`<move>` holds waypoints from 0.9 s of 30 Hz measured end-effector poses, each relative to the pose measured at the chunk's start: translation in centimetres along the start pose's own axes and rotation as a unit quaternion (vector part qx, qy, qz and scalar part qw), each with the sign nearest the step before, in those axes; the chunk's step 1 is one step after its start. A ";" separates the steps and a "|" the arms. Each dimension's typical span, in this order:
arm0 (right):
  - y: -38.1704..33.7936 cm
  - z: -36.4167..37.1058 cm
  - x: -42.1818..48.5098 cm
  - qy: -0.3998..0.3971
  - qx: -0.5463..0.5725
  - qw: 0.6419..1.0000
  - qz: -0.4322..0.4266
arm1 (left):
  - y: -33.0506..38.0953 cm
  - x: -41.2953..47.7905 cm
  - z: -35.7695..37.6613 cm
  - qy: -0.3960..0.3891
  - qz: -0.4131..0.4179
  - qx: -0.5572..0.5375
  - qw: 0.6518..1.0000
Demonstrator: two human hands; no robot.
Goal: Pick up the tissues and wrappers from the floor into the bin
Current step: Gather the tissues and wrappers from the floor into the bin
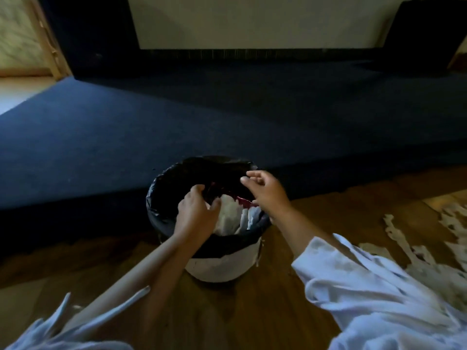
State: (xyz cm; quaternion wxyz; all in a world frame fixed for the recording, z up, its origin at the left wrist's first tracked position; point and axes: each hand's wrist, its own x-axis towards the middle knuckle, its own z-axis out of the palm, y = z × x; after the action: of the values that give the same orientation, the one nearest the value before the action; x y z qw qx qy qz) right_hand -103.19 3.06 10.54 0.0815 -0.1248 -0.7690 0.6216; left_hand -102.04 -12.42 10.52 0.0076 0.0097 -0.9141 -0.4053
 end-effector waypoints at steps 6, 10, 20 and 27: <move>4.7 -7.2 -2.2 0.132 0.071 0.988 0.034 | 2.9 -4.8 4.0 -0.019 0.222 0.032 0.974; 11.4 -13.4 -4.2 0.175 0.035 0.976 0.121 | 3.8 -6.7 9.6 -0.092 0.307 0.011 0.947; 29.6 -23.6 -7.0 0.187 -0.323 0.907 0.197 | -1.2 -5.9 27.9 -0.300 0.160 0.122 0.932; 33.7 -24.6 -6.5 0.183 -0.308 0.868 0.344 | -4.8 -3.1 31.9 -0.391 0.205 0.345 0.828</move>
State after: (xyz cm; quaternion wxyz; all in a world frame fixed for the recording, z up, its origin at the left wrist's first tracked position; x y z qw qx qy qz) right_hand -87.02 30.83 -16.93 -0.0403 -0.5116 -0.8013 0.3074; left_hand -99.54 8.05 -14.48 -0.2708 -0.3354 -0.9020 -0.0223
